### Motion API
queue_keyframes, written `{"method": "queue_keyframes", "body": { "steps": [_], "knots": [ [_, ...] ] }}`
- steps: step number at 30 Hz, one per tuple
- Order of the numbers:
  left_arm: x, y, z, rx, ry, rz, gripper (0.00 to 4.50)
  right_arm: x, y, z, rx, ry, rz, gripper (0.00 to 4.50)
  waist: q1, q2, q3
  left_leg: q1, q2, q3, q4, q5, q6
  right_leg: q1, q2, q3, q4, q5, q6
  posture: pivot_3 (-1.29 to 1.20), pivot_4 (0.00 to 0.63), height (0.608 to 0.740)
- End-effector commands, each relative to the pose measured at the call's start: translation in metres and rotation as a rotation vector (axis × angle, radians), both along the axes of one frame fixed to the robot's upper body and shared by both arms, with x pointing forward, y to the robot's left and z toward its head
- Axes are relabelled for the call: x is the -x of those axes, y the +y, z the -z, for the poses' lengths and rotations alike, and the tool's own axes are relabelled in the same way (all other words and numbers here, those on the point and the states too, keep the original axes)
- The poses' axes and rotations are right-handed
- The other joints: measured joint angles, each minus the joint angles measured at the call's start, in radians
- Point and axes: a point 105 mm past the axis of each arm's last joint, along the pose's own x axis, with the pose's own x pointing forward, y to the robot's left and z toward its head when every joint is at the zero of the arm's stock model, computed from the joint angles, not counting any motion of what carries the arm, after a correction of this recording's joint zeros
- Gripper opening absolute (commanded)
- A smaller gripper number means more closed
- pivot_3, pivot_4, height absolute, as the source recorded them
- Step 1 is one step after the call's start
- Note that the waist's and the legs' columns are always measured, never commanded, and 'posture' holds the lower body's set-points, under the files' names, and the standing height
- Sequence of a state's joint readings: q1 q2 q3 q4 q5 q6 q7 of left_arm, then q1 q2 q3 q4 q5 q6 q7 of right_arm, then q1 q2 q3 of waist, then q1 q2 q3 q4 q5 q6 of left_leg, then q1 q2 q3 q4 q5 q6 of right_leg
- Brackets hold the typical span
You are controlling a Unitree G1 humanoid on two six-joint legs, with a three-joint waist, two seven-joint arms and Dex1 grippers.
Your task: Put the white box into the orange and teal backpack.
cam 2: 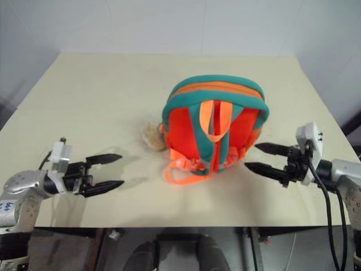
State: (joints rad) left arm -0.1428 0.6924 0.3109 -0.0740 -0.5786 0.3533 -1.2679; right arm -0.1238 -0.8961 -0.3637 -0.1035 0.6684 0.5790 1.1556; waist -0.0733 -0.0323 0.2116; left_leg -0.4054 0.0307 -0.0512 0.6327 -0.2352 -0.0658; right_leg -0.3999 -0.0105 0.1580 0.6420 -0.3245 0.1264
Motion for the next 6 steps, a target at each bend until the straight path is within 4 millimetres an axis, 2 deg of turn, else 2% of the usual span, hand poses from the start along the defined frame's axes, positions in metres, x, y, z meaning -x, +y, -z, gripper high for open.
{"method": "queue_keyframes", "body": {
  "steps": [1, 6],
  "knots": [
    [0.002, 0.006, -0.012, -0.018, -0.072, -0.004, 4.5, 0.0, -0.012, -0.009, 0.076, -0.084, 0.017, 4.47, -0.002, 0.0, 0.0, 0.001, 0.0, 0.001, -0.001, 0.0, 0.0, 0.0, 0.0, 0.001, -0.001, -0.001, -0.001, 0.0, 0.15, 0.74],
    [-0.003, 0.006, -0.023, -0.028, -0.136, 0.011, 4.5, -0.003, -0.02, -0.015, 0.171, -0.189, 0.018, 4.47, -0.009, 0.0, 0.0, 0.002, 0.0, 0.003, -0.003, 0.0, 0.0, 0.0, 0.0, 0.003, -0.003, 0.001, 0.002, 0.0, 0.15, 0.74]
  ]
}}
